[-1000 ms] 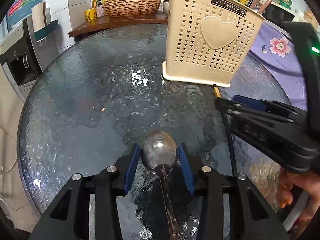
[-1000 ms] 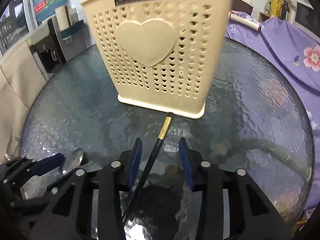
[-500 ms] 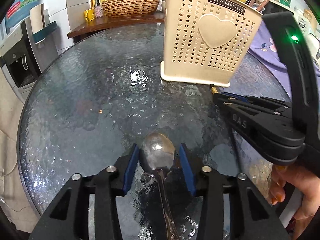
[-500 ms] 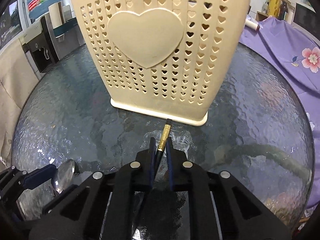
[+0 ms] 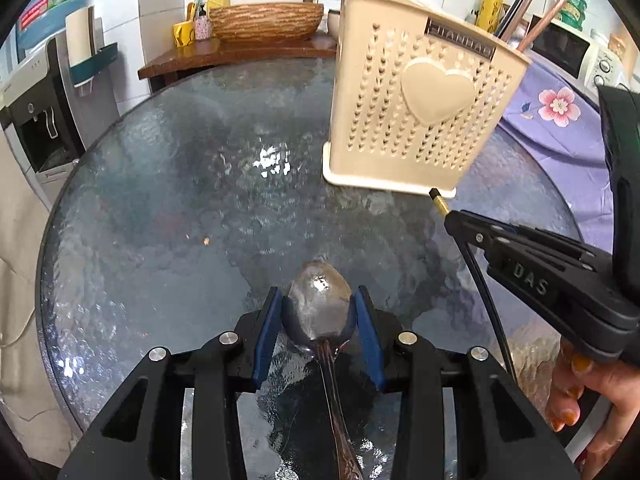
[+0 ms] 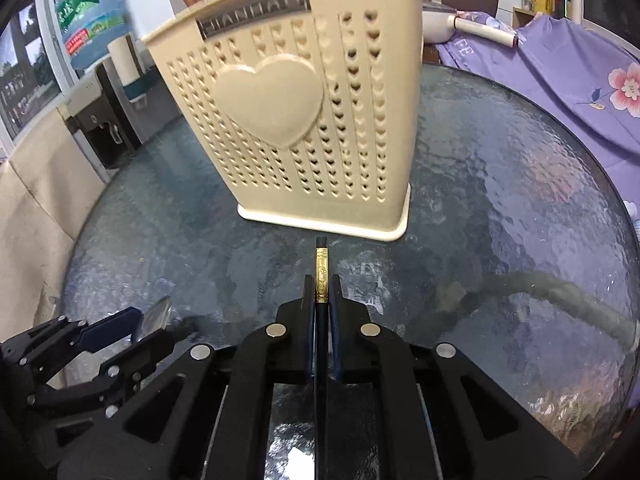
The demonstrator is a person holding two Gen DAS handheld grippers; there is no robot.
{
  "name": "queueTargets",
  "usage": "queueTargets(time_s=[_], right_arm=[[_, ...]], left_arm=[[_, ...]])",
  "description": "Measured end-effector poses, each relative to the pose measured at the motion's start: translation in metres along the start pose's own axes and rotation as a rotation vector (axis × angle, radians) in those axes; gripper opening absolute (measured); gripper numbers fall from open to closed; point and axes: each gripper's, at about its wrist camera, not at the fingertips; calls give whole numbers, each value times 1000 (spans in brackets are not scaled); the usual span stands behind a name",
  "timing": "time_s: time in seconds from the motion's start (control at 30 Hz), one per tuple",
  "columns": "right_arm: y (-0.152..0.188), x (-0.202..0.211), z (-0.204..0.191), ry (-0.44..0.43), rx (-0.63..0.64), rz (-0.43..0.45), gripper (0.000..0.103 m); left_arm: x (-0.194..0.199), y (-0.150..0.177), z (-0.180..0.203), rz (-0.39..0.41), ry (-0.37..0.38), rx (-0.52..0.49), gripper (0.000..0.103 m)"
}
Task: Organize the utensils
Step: 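Lift the spoon and chopstick with both tools over the cream holder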
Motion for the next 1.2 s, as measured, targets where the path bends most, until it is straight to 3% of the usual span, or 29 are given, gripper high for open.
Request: queueTargets(time_s=[0.2,0.5,0.73,1.2], right_arm=[[-8,35,5,-75,0,78,8],[-13,122,-6,-122,110,228,8],[-8,160,-2,-171,141,256,8],[-5,189,-1,-252,128,284,8]], left_arm=[[29,-6,3,94,35,-14,37],[76,-16,6,218,76,-30,36],[85,-18,9,245,87,-49,35],[102,-28,16,277,93,-80,35]])
Point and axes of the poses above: each gripper's, at about its wrist camera, not at the fingertips, and x roughly against the way its jaws point, z to its right, y to its underside, and after that the axes turned 2 degrees about -y, right-handed
